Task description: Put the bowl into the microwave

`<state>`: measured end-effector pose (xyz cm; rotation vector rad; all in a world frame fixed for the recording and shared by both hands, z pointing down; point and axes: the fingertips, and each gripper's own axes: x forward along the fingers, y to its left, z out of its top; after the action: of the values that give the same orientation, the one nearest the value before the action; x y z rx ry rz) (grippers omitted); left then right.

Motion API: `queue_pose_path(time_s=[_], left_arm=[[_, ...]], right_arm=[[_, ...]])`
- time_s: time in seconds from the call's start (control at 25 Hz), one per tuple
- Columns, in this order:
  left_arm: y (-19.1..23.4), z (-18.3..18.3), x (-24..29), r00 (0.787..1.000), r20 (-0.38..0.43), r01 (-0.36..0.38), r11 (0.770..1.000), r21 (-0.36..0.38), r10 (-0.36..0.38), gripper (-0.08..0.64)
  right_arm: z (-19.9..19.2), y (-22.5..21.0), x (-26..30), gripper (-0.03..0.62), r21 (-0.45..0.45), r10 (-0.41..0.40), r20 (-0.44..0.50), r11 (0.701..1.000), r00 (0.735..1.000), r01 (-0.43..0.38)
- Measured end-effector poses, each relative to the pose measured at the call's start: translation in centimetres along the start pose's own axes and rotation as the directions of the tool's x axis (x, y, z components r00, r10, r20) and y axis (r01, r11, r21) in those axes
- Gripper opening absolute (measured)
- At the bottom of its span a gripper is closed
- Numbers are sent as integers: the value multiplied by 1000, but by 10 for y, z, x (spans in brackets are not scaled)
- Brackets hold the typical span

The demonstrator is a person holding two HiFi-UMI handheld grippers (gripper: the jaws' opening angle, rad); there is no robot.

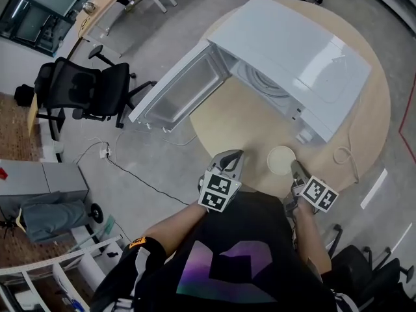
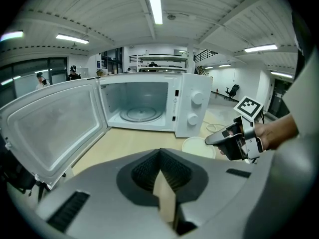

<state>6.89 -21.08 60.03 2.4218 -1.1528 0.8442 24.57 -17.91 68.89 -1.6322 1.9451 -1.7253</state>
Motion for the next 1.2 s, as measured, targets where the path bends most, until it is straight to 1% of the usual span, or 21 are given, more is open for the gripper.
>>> queue_pose_path(time_s=[0.28,0.48,0.76,1.0,1.2], left_arm=[[28,-6,-16,999,32,13,999,-40,-12,46],[53,-8,-23,998,59,-10,998,-54,14,46],[80,3,-44,991,134,-9,997,-81,20,46],[107,11,-61,983,182,-6,995,-101,25,46],[127,13,-70,978,208,1,994,-109,22,46]], right_arm=[[-4,47,-2,54,36,35,56,999,998,-37],[2,88,-2,54,43,83,107,995,991,-88],[6,153,-4,54,33,140,155,989,978,-146],[2,197,3,54,8,158,166,987,973,-161],[-3,216,12,54,5,146,181,989,973,-150]])
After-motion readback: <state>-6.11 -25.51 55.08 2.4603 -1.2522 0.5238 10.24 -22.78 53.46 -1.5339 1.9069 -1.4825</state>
